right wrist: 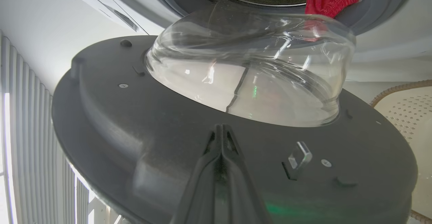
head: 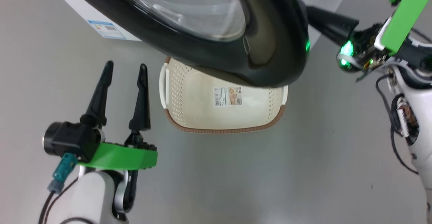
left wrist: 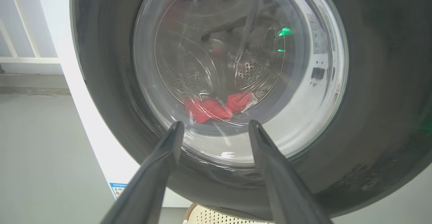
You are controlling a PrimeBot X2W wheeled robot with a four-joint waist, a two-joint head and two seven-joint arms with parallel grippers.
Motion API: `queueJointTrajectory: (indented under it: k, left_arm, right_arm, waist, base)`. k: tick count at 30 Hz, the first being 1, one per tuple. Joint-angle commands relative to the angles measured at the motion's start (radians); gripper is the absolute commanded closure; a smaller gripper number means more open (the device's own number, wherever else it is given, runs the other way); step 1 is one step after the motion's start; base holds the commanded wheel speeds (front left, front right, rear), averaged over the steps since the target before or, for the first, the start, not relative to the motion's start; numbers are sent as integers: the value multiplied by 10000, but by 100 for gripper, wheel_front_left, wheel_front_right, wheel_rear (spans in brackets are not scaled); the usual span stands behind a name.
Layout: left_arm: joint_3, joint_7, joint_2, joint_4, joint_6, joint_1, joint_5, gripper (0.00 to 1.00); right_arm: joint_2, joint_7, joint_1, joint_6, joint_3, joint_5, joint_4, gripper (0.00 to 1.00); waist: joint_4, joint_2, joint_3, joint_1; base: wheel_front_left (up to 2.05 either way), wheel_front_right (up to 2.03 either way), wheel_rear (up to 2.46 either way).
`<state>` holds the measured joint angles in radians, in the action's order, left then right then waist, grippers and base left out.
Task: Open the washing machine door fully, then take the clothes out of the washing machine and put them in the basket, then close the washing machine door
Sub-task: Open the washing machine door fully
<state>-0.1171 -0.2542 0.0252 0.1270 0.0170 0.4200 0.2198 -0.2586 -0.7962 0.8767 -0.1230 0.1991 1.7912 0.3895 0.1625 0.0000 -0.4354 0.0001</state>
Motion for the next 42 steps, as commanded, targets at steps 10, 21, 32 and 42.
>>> queueJointTrajectory:
  k: [10,21,32,42]
  left_arm:
    - [106,-76,250,7,-159,-566,387,0]
    - [82,-76,250,147,-286,-988,568,0]
    - [136,-76,250,356,-230,-1376,724,0]
    - [-48,-76,250,597,-206,-1460,846,0]
  right_arm:
    - [559,-548,-1386,-77,-115,-337,-375,100]
    - [1083,-1065,-2284,-77,9,-591,-238,100]
    - [1638,-1427,-2772,-77,369,-842,-209,100]
    - [1920,-1249,-2961,-77,544,-1041,197,100]
  waist:
    - [753,0,1171,-1]
    - [1385,0,2265,-1]
    - [2028,0,3160,-1]
    - [2915,0,3662,-1]
  base:
    - [0,0,0]
    - [0,0,0]
    - [0,0,0]
    - [0,0,0]
